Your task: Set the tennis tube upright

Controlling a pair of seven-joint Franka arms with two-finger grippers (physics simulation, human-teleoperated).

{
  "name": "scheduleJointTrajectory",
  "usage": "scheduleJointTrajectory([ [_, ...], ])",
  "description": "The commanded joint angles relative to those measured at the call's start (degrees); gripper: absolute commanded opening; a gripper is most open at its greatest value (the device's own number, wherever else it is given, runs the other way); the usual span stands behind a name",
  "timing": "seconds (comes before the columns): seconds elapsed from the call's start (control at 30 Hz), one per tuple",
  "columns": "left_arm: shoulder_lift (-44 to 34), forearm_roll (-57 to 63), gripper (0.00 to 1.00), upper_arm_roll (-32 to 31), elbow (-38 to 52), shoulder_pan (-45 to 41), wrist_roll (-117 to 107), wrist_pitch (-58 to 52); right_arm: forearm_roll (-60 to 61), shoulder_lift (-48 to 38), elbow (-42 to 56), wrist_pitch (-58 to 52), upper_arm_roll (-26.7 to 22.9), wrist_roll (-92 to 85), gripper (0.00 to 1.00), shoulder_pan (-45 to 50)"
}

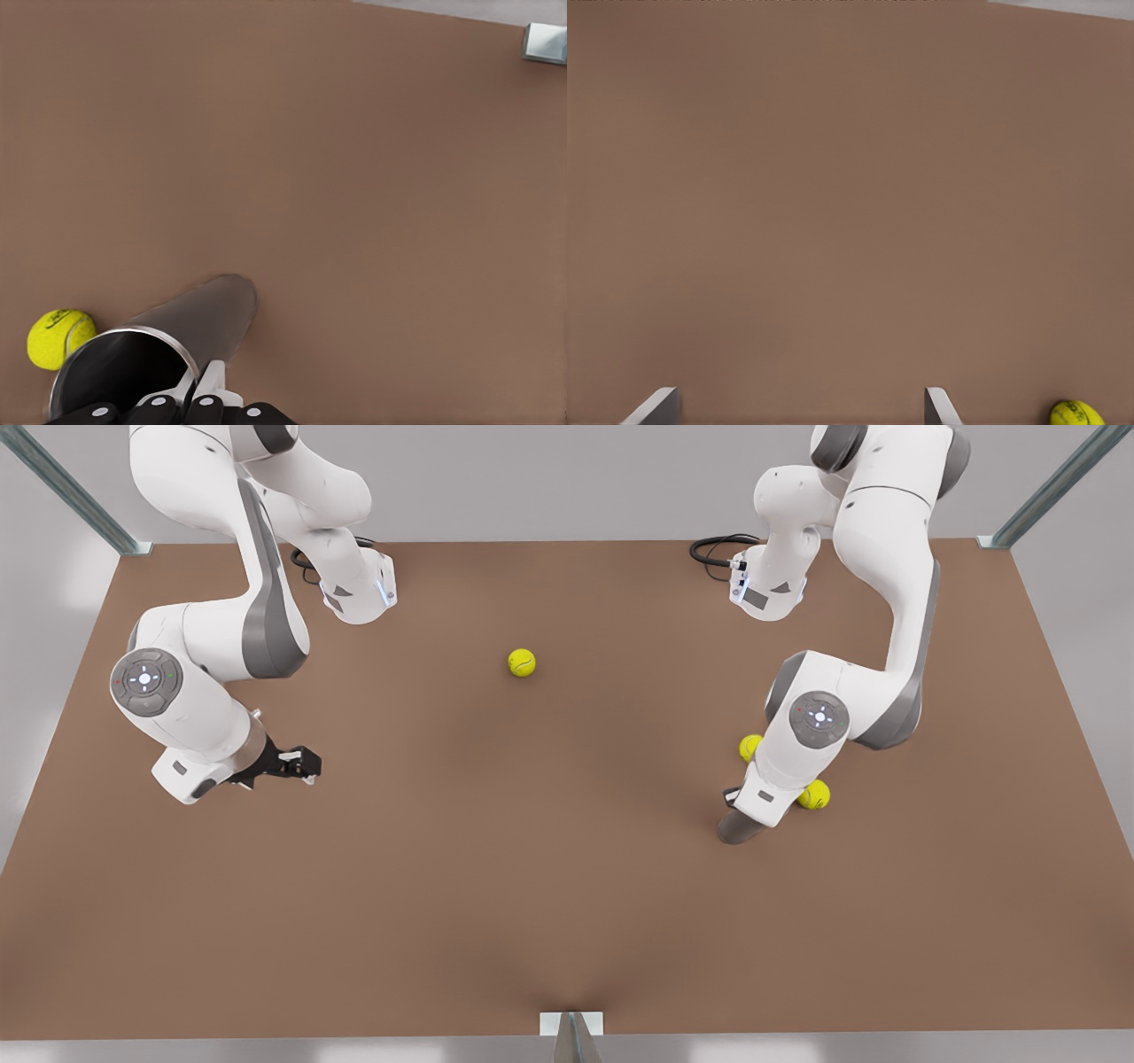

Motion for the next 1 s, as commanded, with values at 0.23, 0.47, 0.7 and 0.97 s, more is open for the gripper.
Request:
scheduleJointTrajectory([
  [0.23, 0.87, -3.39, 0.21, 0.0, 0.89, -0.03, 0.14, -0.05, 0.0, 0.0, 0.0, 0.0, 0.0, 0.04, 1.0, 0.08],
  [0.47, 1.66, -3.31, 0.21, 0.0, 1.33, -0.03, 0.14, -0.05, 0.0, 0.0, 0.09, 0.18, 0.0, 0.3, 1.0, 0.08],
  [0.7, 1.75, -3.22, 0.21, 0.0, 1.86, -0.2, 0.14, -0.14, 0.0, 0.17, 0.0, 0.79, 0.0, 0.39, 1.0, 0.08],
  [0.97, 1.66, -3.13, 1.0, 0.0, 1.86, -0.38, 0.14, -0.32, 0.0, 0.35, 0.0, 0.79, 0.0, 0.39, 1.0, 0.08],
])
